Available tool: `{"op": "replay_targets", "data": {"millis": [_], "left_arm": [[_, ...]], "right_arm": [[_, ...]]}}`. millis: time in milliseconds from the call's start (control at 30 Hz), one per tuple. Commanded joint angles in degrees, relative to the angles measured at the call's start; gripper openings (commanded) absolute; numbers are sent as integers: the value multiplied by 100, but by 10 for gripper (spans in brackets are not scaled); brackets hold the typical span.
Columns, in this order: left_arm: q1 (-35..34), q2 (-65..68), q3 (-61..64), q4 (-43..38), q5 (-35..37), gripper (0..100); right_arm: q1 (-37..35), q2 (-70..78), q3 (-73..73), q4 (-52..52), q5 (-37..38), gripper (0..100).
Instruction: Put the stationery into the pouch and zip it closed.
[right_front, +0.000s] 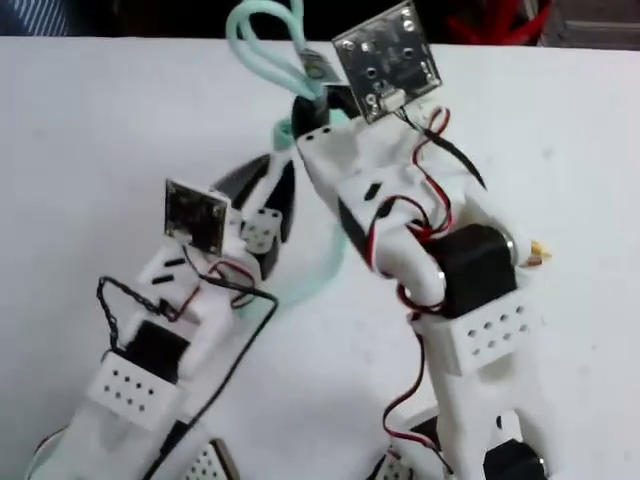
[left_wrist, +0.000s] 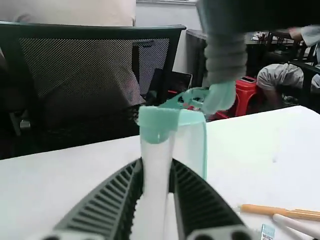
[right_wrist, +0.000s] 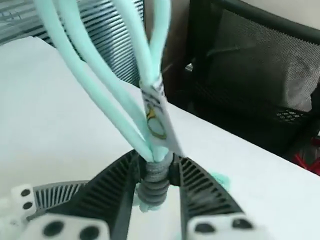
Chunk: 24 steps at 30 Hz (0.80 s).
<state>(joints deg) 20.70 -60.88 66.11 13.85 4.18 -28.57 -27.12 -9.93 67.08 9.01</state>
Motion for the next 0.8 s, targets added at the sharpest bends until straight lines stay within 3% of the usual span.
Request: {"op": "replay_targets", "data": {"millis": [0,133,200,300,400,567,767], "left_arm": [[101,57,308,404,-62,25],[101,-13,290,1037,-114,27],[101,-286,308,1319,-510,33],[127,-936,325,1925,-1029,134],[101,-1622,325,2602,-905,254],[110,-2352,334,3235,-985,247],[154,-2387,334,3270,-958,245]], "right_arm": [[84,-136,35,-110,-97,17],[84,-136,123,66,-545,17],[-31,-136,123,189,-633,17],[-277,-163,79,409,-615,17],[-435,-382,123,725,-615,17],[-470,-866,132,963,-615,17],[-470,-980,158,1051,-615,17]]}}
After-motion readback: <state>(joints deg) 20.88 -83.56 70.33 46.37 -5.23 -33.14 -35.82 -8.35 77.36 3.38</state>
